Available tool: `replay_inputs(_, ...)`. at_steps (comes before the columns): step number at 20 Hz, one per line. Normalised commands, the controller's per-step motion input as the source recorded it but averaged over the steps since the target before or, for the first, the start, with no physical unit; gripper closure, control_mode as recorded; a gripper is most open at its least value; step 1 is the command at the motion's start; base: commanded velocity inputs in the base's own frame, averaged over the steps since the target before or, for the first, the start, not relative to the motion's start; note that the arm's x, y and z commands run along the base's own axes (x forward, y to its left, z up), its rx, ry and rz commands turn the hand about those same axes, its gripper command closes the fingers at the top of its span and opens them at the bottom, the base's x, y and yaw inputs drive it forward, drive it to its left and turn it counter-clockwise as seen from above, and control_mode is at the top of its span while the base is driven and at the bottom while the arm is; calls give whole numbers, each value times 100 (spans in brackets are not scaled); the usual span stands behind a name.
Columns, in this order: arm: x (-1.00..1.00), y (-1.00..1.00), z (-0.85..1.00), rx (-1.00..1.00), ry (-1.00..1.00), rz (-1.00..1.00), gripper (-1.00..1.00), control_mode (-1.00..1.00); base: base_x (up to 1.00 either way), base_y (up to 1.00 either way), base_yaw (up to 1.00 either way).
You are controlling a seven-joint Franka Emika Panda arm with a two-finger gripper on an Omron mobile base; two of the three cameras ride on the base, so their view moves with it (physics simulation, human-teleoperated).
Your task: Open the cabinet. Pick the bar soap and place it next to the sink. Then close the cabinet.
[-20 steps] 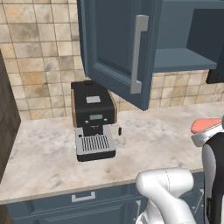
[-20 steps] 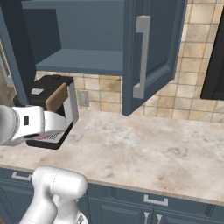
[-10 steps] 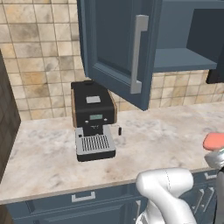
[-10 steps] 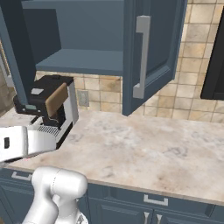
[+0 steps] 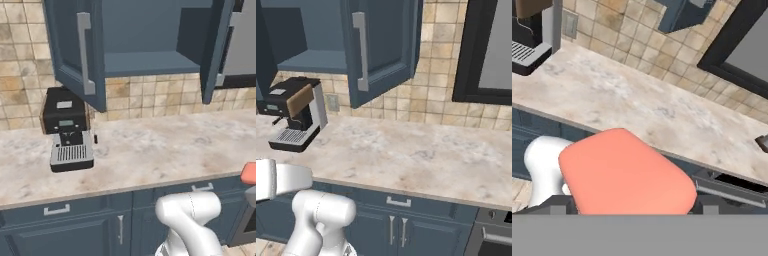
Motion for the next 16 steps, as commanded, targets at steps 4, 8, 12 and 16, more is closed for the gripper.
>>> replay_inputs(4, 0, 0, 0, 0, 0, 0, 100, 100, 4, -100, 0)
replay_inputs(8, 0, 0, 0, 0, 0, 0, 100, 100, 0, -80, -28)
replay_inputs(12, 0, 0, 0, 0, 0, 0, 100, 100, -2, -27, -78)
replay_inputs(16, 0, 0, 0, 0, 0, 0, 100, 100, -2, -12, -81)
